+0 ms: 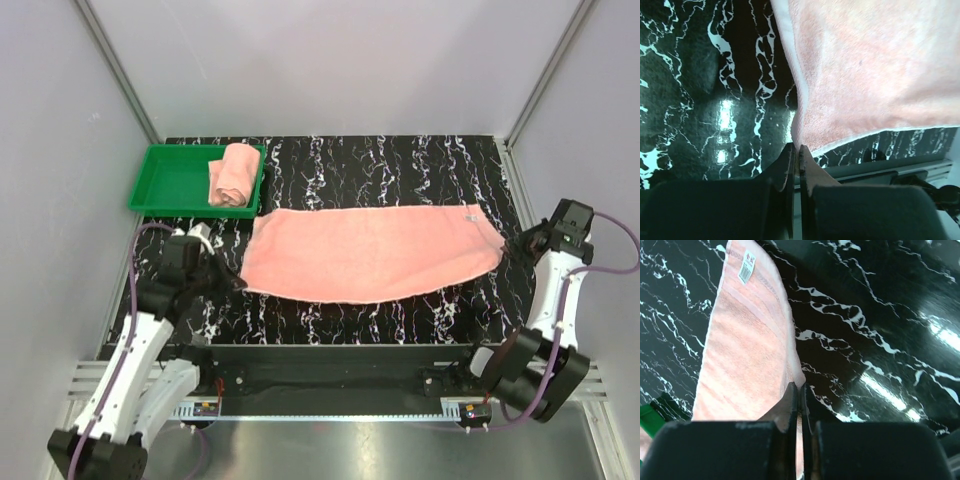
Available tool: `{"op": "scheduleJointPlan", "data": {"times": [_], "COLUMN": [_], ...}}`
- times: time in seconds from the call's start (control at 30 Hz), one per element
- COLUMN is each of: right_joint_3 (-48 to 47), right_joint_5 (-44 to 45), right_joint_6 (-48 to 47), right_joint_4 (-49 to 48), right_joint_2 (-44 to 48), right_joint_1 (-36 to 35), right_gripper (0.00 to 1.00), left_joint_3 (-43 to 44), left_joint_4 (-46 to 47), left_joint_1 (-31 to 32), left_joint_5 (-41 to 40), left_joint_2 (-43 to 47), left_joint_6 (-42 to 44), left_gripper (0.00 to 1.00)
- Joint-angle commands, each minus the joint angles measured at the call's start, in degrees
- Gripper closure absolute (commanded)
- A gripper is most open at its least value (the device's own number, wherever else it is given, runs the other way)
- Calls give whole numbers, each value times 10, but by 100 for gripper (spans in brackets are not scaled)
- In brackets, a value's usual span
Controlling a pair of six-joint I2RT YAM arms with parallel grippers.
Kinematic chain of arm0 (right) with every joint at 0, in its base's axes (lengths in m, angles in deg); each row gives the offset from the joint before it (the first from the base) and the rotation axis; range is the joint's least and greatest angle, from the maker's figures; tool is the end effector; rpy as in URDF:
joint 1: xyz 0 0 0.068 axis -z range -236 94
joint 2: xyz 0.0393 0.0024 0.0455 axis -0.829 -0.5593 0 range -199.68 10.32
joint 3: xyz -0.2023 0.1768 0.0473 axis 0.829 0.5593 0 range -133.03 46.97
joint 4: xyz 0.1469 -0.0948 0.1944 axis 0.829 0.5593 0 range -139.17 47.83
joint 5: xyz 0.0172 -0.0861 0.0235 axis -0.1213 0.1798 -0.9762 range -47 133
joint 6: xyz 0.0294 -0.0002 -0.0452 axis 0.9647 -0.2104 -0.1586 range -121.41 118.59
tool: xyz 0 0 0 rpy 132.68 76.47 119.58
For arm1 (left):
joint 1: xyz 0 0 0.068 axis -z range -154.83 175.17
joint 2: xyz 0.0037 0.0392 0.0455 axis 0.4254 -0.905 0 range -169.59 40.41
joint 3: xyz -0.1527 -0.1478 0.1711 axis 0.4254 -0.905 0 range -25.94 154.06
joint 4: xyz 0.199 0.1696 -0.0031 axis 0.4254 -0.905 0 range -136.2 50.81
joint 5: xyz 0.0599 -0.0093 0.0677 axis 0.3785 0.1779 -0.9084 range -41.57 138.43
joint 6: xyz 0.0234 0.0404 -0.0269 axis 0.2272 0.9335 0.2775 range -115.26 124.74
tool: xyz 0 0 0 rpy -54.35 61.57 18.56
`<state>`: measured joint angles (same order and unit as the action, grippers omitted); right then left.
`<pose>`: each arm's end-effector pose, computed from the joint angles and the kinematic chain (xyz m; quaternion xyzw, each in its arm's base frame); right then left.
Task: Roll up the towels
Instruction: Fold the towel
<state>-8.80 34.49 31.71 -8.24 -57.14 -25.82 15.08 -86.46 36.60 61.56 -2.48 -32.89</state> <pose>0.2076 -0.1147 0.2797 0.4754 0.8166 0.0785 0.3176 0.1400 -0.0365 0.2630 -0.1722 0.9158 -0.2414 0.2710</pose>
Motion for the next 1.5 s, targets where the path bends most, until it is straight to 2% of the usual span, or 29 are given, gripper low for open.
{"op": "scheduleJointPlan", "data": {"times": [0.0, 0.13, 0.3, 0.47, 0.6, 0.97, 1.2, 1.47], "right_joint_3": [0, -7, 7, 12, -13, -72, -114, -178], "right_joint_5": [24, 42, 35, -75, -112, -71, -60, -45], "right_joint_6": [17, -5, -10, 5, 5, 26, 32, 20], "right_joint_4": [52, 78, 81, 19, -10, -50, -64, -54], "right_joint_2": [39, 76, 92, 45, -8, -144, -231, -311], "right_joint_1": [19, 60, 110, 111, 107, 62, 47, 43], "right_gripper": [100, 100, 100, 100, 100, 100, 100, 100], "left_joint_3": [-13, -36, -70, -38, 26, 227, 354, 405], "left_joint_4": [-36, -65, -85, -40, 1, 41, 21, 19], "left_joint_1": [1, 1, 1, 1, 0, -10, -16, -31], "left_joint_5": [28, 36, 36, 37, 22, 0, -4, -15], "left_joint_2": [48, 96, 70, 20, -72, -391, -523, -591], "left_joint_6": [-27, -32, -26, -18, 2, 58, 83, 93], "left_gripper": [100, 100, 99, 100, 100, 100, 100, 100]}}
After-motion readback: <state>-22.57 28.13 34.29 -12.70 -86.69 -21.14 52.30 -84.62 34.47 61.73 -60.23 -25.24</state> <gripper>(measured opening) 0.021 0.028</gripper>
